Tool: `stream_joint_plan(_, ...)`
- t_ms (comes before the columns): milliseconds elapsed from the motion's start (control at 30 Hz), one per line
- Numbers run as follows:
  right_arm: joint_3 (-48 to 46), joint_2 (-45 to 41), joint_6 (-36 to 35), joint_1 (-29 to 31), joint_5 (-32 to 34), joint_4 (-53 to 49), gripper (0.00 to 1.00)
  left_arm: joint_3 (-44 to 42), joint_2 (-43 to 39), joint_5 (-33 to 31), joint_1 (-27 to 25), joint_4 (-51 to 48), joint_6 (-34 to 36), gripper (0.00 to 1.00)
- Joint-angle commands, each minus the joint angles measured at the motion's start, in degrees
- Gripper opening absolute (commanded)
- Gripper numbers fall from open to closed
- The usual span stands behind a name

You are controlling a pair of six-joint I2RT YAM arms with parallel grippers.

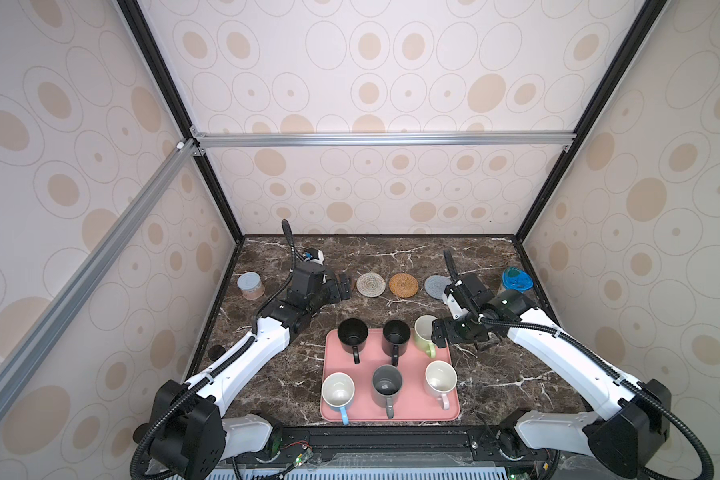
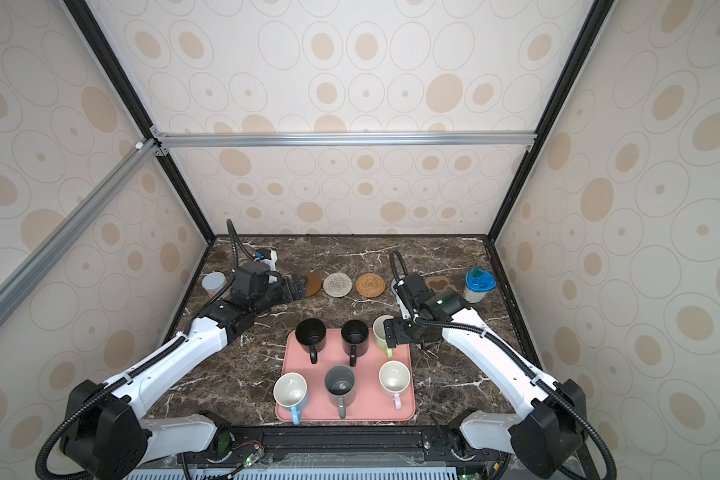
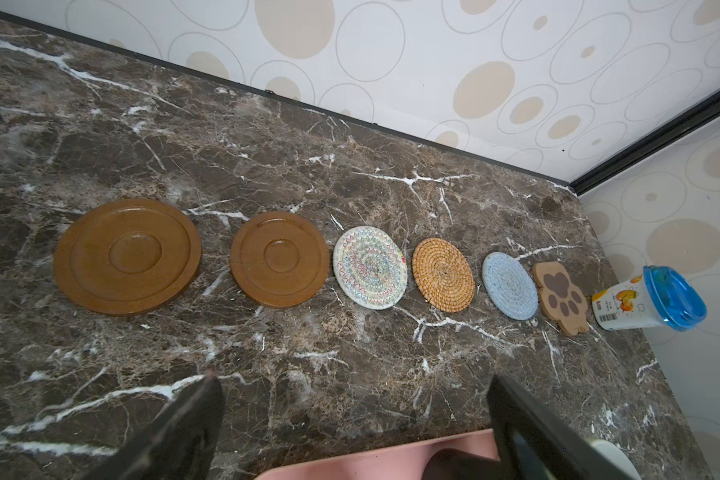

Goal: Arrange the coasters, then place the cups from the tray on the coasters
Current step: 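Swing the right gripper over the pink tray toward the green-handled white mug, then lower the right gripper into the green-handled white mug and grasp it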

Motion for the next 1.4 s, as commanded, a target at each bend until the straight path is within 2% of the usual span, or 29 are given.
stream_joint_plan(0,-0.9,0.9,3.1,1.7,2.5,-0.3,0.91,-0.5,-1.2,0.6,0.3,0.2,-1.2,1.0)
stream_joint_plan(567,-0.2,8.4,4.7,6.0,4.3,3.1,0.81,-3.0,-1.5,2.5,0.3,0.3,-3.3,1.0)
stream_joint_plan(1000,-3.6,11.9,5.1,7.7,7.6,6.2,0.54,-3.8,-1.8,2.4,0.3,0.4,-4.1,1.0)
stream_joint_plan(1367,-6.5,12.4,5.0,8.4,11.0,9.6,0.37,-3.7,-1.7,2.4,0.3,0.7,-4.4,1.0)
